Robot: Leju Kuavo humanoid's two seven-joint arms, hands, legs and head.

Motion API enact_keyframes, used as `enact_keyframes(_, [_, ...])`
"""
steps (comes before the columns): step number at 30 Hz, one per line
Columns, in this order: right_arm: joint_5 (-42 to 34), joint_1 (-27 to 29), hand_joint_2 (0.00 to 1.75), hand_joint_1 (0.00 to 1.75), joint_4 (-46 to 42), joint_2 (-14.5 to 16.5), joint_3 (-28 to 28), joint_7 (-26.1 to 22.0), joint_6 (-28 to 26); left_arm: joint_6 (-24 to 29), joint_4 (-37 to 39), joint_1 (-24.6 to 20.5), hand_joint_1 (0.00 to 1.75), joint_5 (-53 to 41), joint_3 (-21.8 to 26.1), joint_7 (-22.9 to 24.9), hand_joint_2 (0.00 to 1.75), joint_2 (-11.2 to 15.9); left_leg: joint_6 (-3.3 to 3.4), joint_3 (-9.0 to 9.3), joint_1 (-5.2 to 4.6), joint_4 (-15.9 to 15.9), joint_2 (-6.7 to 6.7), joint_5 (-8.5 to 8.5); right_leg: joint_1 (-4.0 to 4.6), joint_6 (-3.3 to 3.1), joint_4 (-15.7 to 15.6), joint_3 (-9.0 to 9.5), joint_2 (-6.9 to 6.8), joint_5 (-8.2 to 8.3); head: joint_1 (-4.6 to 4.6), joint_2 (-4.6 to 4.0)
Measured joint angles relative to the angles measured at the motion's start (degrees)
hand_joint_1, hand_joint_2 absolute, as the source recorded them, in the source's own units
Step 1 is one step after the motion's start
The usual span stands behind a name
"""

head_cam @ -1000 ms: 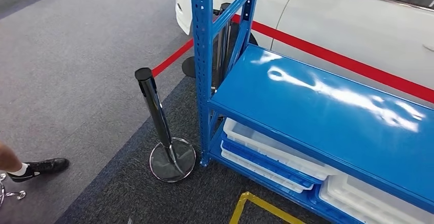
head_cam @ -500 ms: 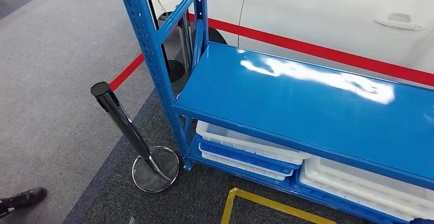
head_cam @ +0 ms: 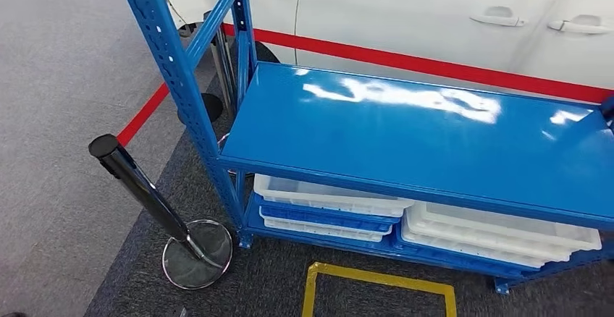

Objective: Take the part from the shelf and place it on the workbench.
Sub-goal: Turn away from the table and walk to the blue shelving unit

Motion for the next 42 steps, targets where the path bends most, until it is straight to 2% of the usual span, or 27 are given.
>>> enact_keyframes(1, [-0.06,-0.04,0.00,0.00,0.00,-0.01,0.00,0.02,0.04,-0.07,0.00,0.05,0.00,0.00,0.00,-0.11,1.75,-0.01,-0.03,0.04,-0.02,0.03,0.79,-0.12,-0.16,0.22,2.67,-1.28,-0.28,-0.84,0.00,0.00])
enact_keyframes(2, [-0.12,-0.05,0.00,0.00,0.01,-0.03,0.00,0.06,0.08,-0.16,0.00,0.07,0.00,0.00,0.00,-0.23,1.75,-0.01,-0.12,0.13,-0.02,0.06,1.53,-0.28,-0.30,0.40,3.49,-1.61,-0.46,-0.59,0.01,0.00])
enact_keyframes(3, [-0.16,-0.04,0.00,0.00,0.01,-0.05,0.00,0.12,0.08,-0.26,0.00,0.05,0.00,0.01,0.00,-0.33,1.75,-0.02,-0.24,0.27,0.01,0.11,2.15,-0.44,-0.43,0.53,2.42,-0.96,-0.68,0.56,0.01,0.00])
enact_keyframes(5, [-0.19,-0.07,0.00,0.00,0.02,-0.10,0.00,0.40,0.09,-0.39,0.00,0.00,0.00,0.00,0.00,-0.43,1.75,-0.04,-0.72,0.78,0.01,0.24,3.29,-0.97,-0.39,0.48,-5.10,3.22,-2.55,4.21,0.01,0.00])
enact_keyframes(7, [-0.22,-0.10,0.00,0.00,0.02,-0.12,0.00,0.66,0.22,-0.44,0.00,-0.05,0.00,-0.01,0.00,-0.46,1.75,-0.04,-1.38,1.25,-0.26,0.40,4.21,-1.50,-0.01,-0.15,-10.93,6.23,-4.12,6.04,-0.03,0.00])
enact_keyframes(8, [-0.24,-0.07,0.00,0.00,0.03,-0.12,0.00,0.77,0.33,-0.44,0.00,-0.11,0.00,-0.02,0.01,-0.48,1.75,-0.04,-1.66,1.42,-0.42,0.39,4.63,-1.65,0.22,-0.53,-11.51,6.41,-4.20,5.82,-0.06,0.00])
enact_keyframes(10, [-0.35,0.06,0.00,0.00,0.05,-0.10,0.00,1.02,0.56,-0.40,-0.01,-0.28,0.00,-0.08,0.02,-0.51,1.75,-0.04,-2.20,1.76,-0.48,0.35,5.40,-1.99,0.21,-1.30,-11.69,6.30,-3.00,5.91,-0.09,0.00])
enact_keyframes(12, [-0.52,0.11,0.00,0.00,0.07,-0.03,0.00,1.22,0.68,-0.25,-0.02,-0.39,0.00,-0.18,0.02,-0.54,1.75,-0.04,-2.70,1.17,-0.26,2.27,3.96,-3.61,-0.03,-2.16,-12.06,6.50,-1.97,6.04,-0.11,0.00])
enact_keyframes(14, [-0.69,0.00,0.00,0.00,0.07,0.02,-0.01,1.45,0.69,0.02,-0.02,-0.35,0.00,-0.31,0.01,-0.55,1.75,-0.04,-2.95,-1.78,-0.08,8.83,1.16,-7.16,-0.10,-2.81,-12.23,6.63,-0.95,6.09,-0.17,0.00])
enact_keyframes(15, [-0.75,-0.06,0.00,0.00,0.07,0.01,-0.01,1.55,0.69,0.14,-0.02,-0.27,0.00,-0.37,0.00,-0.55,1.75,-0.04,-2.97,-3.87,-0.07,12.97,0.36,-8.84,-0.05,-2.99,-12.20,6.62,-0.33,6.06,-0.19,0.00])
enact_keyframes(16, [-0.80,-0.09,0.00,0.00,0.07,0.02,-0.01,1.61,0.68,0.24,-0.02,-0.17,0.00,-0.42,0.00,-0.55,1.75,-0.03,-2.94,-5.60,-0.07,16.07,0.06,-9.57,0.04,-3.07,-12.14,6.66,0.42,6.02,-0.19,0.00])
enact_keyframes(17, [-0.82,-0.09,0.00,0.00,0.07,0.03,-0.01,1.62,0.69,0.30,-0.02,-0.08,0.00,-0.44,0.00,-0.55,1.75,-0.03,-2.84,-6.50,-0.08,17.21,-0.06,-9.07,0.12,-3.11,-12.04,6.72,1.20,5.95,-0.20,0.00])
enact_keyframes(18, [-0.83,-0.07,0.00,0.00,0.07,0.04,0.00,1.63,0.69,0.32,-0.02,-0.03,0.00,-0.45,0.00,-0.55,1.75,-0.02,-2.66,-6.41,-0.10,16.12,-0.18,-7.43,0.19,-3.12,-11.91,6.81,2.02,5.86,-0.20,0.00])
enact_keyframes(19, [-0.84,-0.08,0.00,0.00,0.07,0.05,0.00,1.63,0.69,0.33,-0.02,-0.01,0.00,-0.46,0.00,-0.55,1.75,-0.01,-2.39,-5.38,-0.13,12.96,-0.66,-4.93,0.23,-3.08,-11.75,6.92,2.83,5.73,-0.19,0.00])
enact_keyframes(21, [-0.84,-0.17,0.00,0.00,0.07,0.11,-0.02,1.66,0.69,0.35,-0.01,0.07,0.00,-0.47,0.00,-0.55,1.75,0.05,-1.69,-2.75,-0.11,5.81,-3.39,-1.12,0.23,-2.76,-11.31,6.78,4.27,5.43,-0.14,0.00])
enact_keyframes(23, [-0.85,-0.24,0.00,0.00,0.08,0.16,-0.04,1.67,0.68,0.35,0.00,0.09,0.00,-0.47,-0.01,-0.54,1.75,0.12,-1.34,-1.61,-0.22,2.57,-5.35,-0.36,-0.08,-2.07,-11.00,6.13,5.59,5.44,-0.12,0.00])
enact_keyframes(25, [-0.90,-0.10,0.00,0.00,0.11,0.09,-0.06,1.68,0.67,0.34,-0.01,0.02,0.00,-0.47,-0.01,-0.52,1.75,0.05,-1.14,-1.33,-0.21,1.76,-4.45,-0.33,-0.35,-1.26,-11.12,5.73,6.78,5.66,-0.15,0.00])
enact_keyframes(26, [-0.92,-0.02,0.00,0.00,0.14,0.05,-0.08,1.68,0.66,0.35,-0.02,0.00,0.00,-0.47,0.00,-0.51,1.75,0.01,-0.85,-1.06,-0.05,1.26,-3.76,-0.13,-0.25,-0.93,-10.89,5.61,6.38,5.46,-0.10,0.00])
enact_keyframes(27, [-0.94,0.00,0.00,0.00,0.16,0.02,-0.09,1.68,0.66,0.36,-0.02,0.00,0.00,-0.47,0.00,-0.52,1.75,-0.03,-0.54,-0.75,0.13,0.73,-2.99,0.07,-0.13,-0.67,-9.80,5.14,5.21,4.72,0.03,0.00])
enact_keyframes(29, [-0.95,-0.08,0.00,0.00,0.19,-0.03,-0.11,1.65,0.67,0.36,-0.02,0.02,0.00,-0.48,0.00,-0.56,1.75,-0.03,-0.12,-0.30,0.21,0.15,-1.37,0.20,0.06,-0.17,-4.14,2.46,1.71,1.67,0.30,0.00])
enact_keyframes(31, [-1.10,-0.15,0.00,0.00,0.20,-0.10,-0.19,1.58,0.55,0.46,-0.02,0.10,0.00,-0.48,0.00,-0.46,1.75,-0.02,-0.14,-0.15,0.11,0.17,0.01,-0.02,-0.01,0.28,2.28,-0.76,0.08,-0.83,0.40,0.00])
enact_keyframes(32, [-1.33,-0.13,0.00,0.00,0.20,-0.14,-0.31,1.63,0.38,0.60,-0.02,0.12,0.00,-0.49,0.00,-0.29,1.75,-0.02,-0.22,-0.05,0.10,0.20,0.55,-0.17,-0.07,0.42,3.26,-1.21,-0.13,-0.65,0.40,0.00])
enact_keyframes(33, [-1.76,-0.11,0.00,0.00,0.21,-0.15,-0.51,1.95,0.23,0.81,-0.02,0.10,0.00,-0.51,0.00,-0.02,1.75,-0.03,-0.34,0.10,0.10,0.24,0.91,-0.31,-0.15,0.47,2.04,-0.47,-0.26,0.57,0.41,0.00])
enact_keyframes(34, [-2.32,-0.07,0.00,0.00,0.25,-0.18,-0.79,2.45,0.17,1.06,-0.02,0.05,0.00,-0.56,0.00,0.32,1.75,-0.03,-0.47,0.29,0.11,0.28,1.19,-0.46,-0.23,0.46,-0.94,1.21,-0.42,2.47,0.40,0.00])
enact_keyframes(36, [-3.54,0.05,0.87,0.00,0.43,-0.26,-1.45,3.74,0.43,1.44,-0.02,-0.05,0.00,-0.68,0.00,0.98,1.75,-0.05,-0.85,0.64,-0.01,0.37,1.45,-0.78,-0.16,0.15,-8.38,5.25,-0.95,5.32,0.41,0.00])
enact_keyframes(38, [-4.42,0.19,1.75,0.00,0.59,-0.29,-2.13,4.47,1.10,1.67,-0.02,-0.12,0.00,-0.80,0.00,1.62,1.75,-0.05,-1.03,0.68,-0.36,0.61,1.52,-1.04,-0.05,-0.30,-11.97,6.95,-1.22,5.92,0.37,0.00])
enact_keyframes(42, [-5.00,0.55,1.75,0.00,0.79,-0.27,-3.30,5.12,2.95,2.06,-0.07,0.00,0.00,-1.16,-0.17,3.60,1.75,0.09,-0.45,0.66,-0.51,0.57,1.50,-1.00,0.08,-0.73,-12.17,6.90,-1.10,5.87,0.31,0.00])
